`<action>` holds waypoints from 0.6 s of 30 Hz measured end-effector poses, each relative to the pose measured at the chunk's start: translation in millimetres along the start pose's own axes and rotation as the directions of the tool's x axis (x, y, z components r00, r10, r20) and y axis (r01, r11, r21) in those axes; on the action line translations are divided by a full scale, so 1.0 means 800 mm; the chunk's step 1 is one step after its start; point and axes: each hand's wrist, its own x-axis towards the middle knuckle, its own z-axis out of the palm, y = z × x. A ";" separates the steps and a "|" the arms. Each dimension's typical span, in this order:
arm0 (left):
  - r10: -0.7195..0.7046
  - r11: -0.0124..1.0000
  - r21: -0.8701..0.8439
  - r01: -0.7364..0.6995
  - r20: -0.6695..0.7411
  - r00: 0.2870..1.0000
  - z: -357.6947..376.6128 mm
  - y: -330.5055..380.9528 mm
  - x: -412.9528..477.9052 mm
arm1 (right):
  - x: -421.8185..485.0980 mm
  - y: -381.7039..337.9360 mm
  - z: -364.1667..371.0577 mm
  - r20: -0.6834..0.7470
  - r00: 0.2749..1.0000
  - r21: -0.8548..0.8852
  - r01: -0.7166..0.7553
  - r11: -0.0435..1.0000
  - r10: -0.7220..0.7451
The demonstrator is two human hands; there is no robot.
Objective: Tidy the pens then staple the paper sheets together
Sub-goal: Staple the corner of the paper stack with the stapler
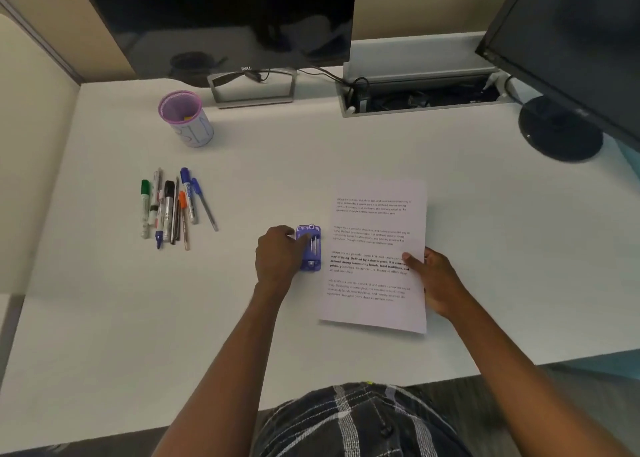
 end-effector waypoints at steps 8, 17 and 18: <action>-0.033 0.995 -0.093 0.029 -0.036 0.999 0.004 -0.003 -0.002 | 0.031 -0.027 0.004 0.060 0.998 -0.088 0.005 0.996 0.000; -0.007 0.993 -0.118 0.010 0.022 1.000 0.003 -0.007 0.005 | 0.058 -0.045 0.019 0.102 0.995 -0.161 -0.004 0.987 0.021; -0.001 0.993 -0.116 0.003 0.020 1.000 0.003 -0.008 0.005 | 0.059 -0.048 0.021 0.103 0.994 -0.162 -0.007 0.987 0.024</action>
